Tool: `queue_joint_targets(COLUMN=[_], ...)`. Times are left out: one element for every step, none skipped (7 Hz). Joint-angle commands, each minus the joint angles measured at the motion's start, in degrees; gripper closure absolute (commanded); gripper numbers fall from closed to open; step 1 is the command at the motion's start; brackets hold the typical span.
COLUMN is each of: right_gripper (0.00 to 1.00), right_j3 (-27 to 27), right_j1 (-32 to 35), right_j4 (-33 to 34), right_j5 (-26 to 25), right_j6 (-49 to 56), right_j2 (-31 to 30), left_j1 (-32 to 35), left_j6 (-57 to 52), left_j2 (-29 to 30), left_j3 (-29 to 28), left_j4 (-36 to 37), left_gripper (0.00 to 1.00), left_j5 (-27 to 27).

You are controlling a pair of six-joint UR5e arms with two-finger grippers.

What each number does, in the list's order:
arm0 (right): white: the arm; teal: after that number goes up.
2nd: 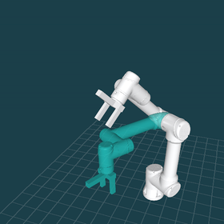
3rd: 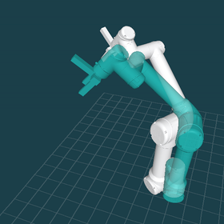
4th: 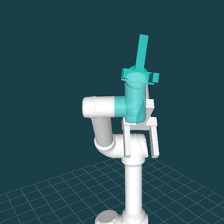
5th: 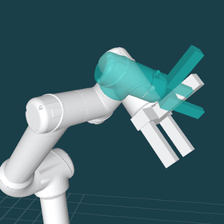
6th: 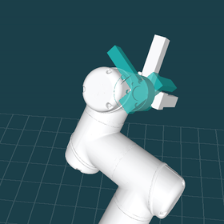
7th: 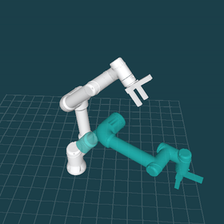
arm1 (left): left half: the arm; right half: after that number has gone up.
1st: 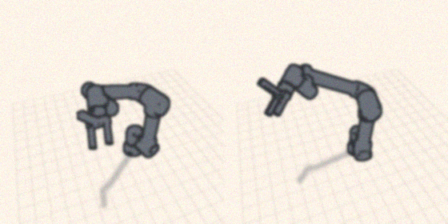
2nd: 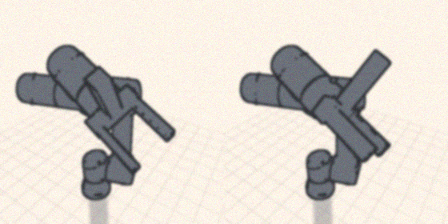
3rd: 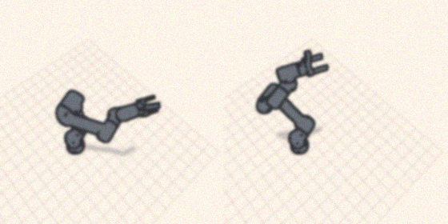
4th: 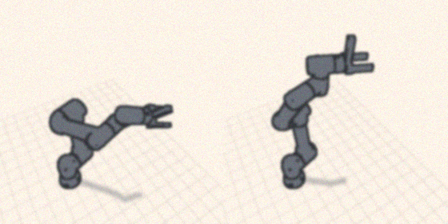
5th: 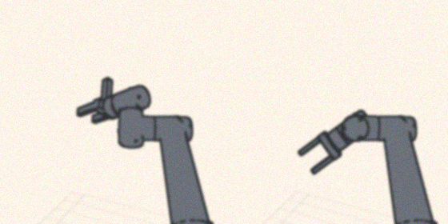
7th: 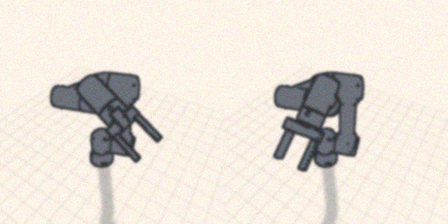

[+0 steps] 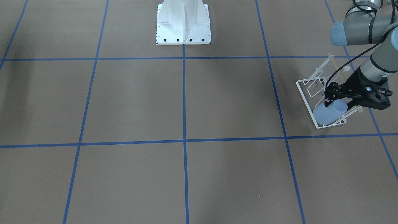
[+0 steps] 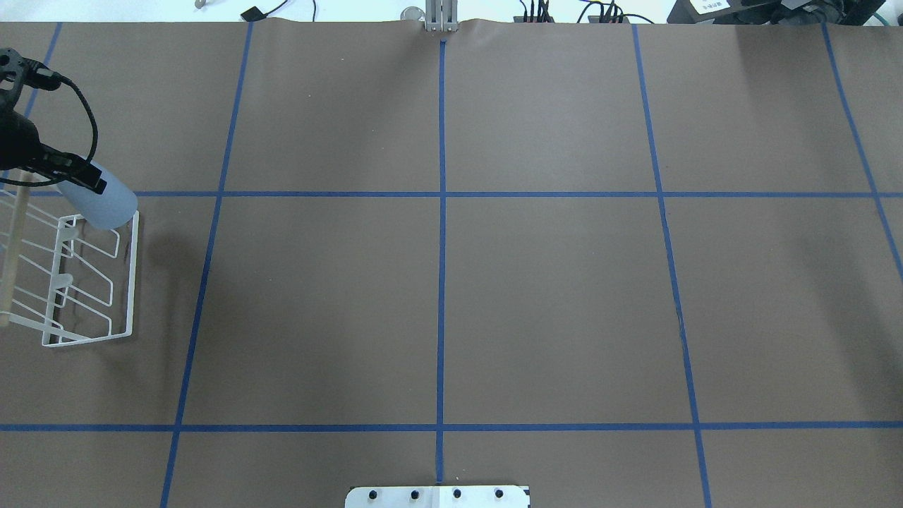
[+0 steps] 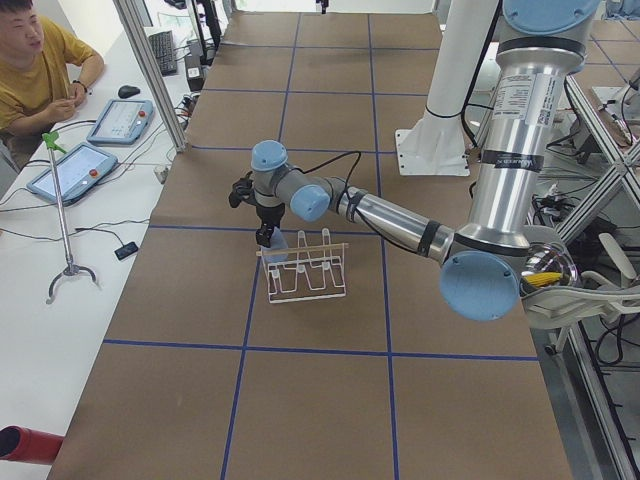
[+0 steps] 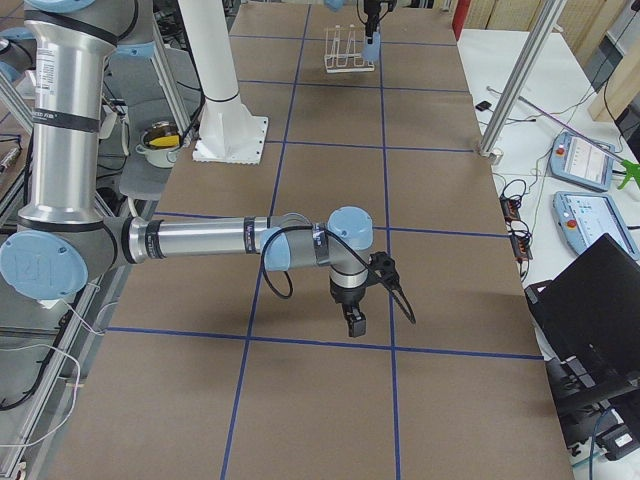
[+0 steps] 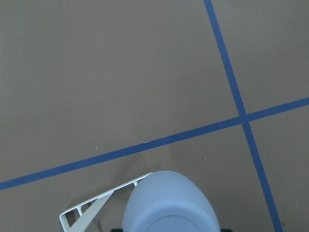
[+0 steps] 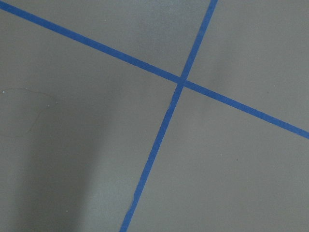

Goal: Hang cup on cup holder
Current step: 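Lower the cup onto the rack's top hook with the left gripper, then open the left gripper and raise it away from the cup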

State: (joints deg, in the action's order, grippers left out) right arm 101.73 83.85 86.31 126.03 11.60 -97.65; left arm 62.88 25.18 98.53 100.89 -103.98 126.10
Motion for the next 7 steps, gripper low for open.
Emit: queue_joint_targets(right_gripper=[0.00, 0.00, 0.00, 0.00, 0.00, 0.00, 0.00], right_j3=[0.04, -0.04, -0.13, -0.48, -0.66, -1.01, -1.71], right_j1=[0.00, 0.00, 0.00, 0.00, 0.00, 0.00, 0.09], right_j4=[0.00, 0.00, 0.00, 0.09, 0.00, 0.09, 0.09], right_j5=[0.00, 0.00, -0.09, -0.09, -0.09, 0.00, -0.09], right_j6=[0.00, 0.00, 0.00, -0.61, -4.53, -5.53, -5.62], right_j2=[0.09, 0.44, 0.53, 0.96, 1.58, 1.58, 1.32], left_j1=[0.05, 0.14, 1.53, 4.50, 8.45, 12.75, 17.14], left_j6=[0.13, -0.05, -0.05, -0.92, -8.50, -17.45, -24.15], left_j2=[0.00, 0.34, 0.52, 1.22, 3.23, 4.12, 3.52], left_j3=[0.44, 2.01, 3.77, 5.18, 5.62, 5.46, 3.71], left_j4=[-1.66, -1.14, 0.26, 4.45, 11.02, 17.61, 18.98], left_gripper=[0.02, 0.02, 0.01, 0.01, 0.01, 0.01, 0.01], left_j5=[-0.06, 0.29, 0.55, 0.64, 0.64, 0.55, 0.55])
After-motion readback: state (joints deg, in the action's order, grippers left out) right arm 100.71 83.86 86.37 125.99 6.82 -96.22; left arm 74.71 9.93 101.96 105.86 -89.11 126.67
